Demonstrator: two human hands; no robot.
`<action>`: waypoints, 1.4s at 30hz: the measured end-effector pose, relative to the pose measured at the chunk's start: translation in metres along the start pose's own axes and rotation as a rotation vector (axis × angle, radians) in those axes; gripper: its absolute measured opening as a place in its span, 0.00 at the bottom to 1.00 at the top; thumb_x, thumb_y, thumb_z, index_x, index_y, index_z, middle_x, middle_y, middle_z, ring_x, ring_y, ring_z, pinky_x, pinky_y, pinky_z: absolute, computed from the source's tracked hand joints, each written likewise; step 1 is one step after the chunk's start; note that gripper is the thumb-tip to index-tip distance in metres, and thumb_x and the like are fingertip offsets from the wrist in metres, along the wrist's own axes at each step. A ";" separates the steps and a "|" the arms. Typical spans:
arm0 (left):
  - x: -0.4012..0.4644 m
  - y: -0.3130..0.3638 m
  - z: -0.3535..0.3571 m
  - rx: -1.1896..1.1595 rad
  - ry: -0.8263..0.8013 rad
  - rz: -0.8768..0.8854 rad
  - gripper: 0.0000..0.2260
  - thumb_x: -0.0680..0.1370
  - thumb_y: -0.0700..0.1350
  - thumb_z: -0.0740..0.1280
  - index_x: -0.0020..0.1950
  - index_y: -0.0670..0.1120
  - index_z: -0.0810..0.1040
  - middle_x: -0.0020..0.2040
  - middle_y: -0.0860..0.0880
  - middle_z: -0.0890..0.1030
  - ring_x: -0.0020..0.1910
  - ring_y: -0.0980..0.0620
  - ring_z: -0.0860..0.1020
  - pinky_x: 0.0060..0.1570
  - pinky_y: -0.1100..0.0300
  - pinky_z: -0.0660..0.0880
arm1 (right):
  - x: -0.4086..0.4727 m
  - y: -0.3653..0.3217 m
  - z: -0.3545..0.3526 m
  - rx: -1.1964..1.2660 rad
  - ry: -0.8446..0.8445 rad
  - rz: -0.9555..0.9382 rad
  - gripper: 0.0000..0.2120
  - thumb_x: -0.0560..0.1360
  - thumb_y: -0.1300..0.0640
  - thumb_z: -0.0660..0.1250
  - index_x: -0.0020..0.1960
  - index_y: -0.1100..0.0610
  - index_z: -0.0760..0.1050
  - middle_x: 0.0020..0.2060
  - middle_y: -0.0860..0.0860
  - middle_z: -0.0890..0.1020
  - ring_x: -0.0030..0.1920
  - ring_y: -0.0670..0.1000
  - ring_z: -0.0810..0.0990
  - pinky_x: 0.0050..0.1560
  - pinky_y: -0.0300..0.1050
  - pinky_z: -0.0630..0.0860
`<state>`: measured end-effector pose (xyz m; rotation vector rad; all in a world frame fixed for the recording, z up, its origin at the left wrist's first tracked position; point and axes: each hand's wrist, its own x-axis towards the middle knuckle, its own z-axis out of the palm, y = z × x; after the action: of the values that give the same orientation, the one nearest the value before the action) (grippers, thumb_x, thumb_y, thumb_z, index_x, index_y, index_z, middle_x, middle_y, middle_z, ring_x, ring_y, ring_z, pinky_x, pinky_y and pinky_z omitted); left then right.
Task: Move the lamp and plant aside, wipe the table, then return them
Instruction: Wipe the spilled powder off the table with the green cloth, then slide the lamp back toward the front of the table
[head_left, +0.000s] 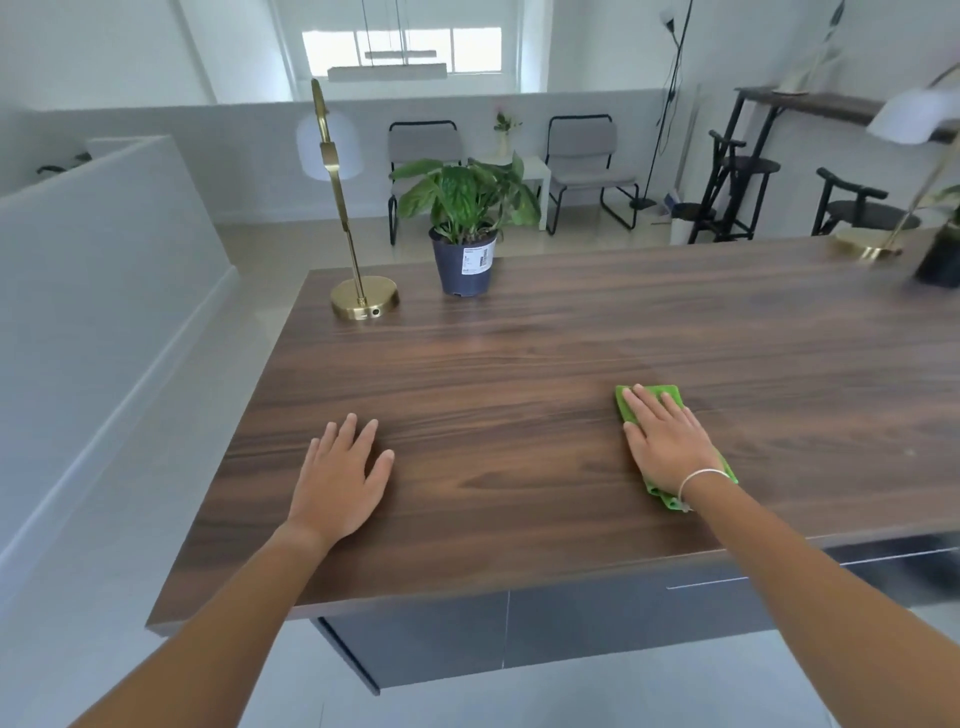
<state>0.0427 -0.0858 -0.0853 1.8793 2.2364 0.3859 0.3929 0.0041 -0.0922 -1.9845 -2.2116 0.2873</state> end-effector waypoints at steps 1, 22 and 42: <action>0.000 0.002 0.003 0.008 -0.002 -0.001 0.24 0.80 0.54 0.52 0.75 0.48 0.56 0.78 0.45 0.54 0.77 0.44 0.50 0.74 0.50 0.47 | 0.001 0.012 -0.003 -0.007 0.002 0.023 0.25 0.79 0.50 0.48 0.75 0.49 0.50 0.76 0.46 0.53 0.76 0.53 0.50 0.76 0.50 0.47; 0.005 0.008 -0.004 0.073 0.043 -0.051 0.23 0.78 0.55 0.57 0.72 0.50 0.65 0.74 0.48 0.64 0.73 0.48 0.62 0.71 0.54 0.59 | 0.046 -0.040 -0.012 0.266 0.029 -0.073 0.25 0.78 0.45 0.54 0.72 0.54 0.62 0.74 0.54 0.62 0.75 0.57 0.55 0.75 0.53 0.52; 0.187 -0.087 -0.039 -0.330 0.033 -0.043 0.26 0.76 0.56 0.62 0.73 0.51 0.63 0.74 0.50 0.65 0.73 0.51 0.61 0.73 0.54 0.59 | 0.176 -0.235 0.017 0.645 -0.166 -0.240 0.37 0.70 0.42 0.68 0.74 0.48 0.57 0.74 0.47 0.61 0.73 0.47 0.59 0.71 0.45 0.58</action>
<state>-0.0832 0.0815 -0.0731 1.6619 2.0753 0.7335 0.1430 0.1546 -0.0535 -1.3796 -2.0501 1.0098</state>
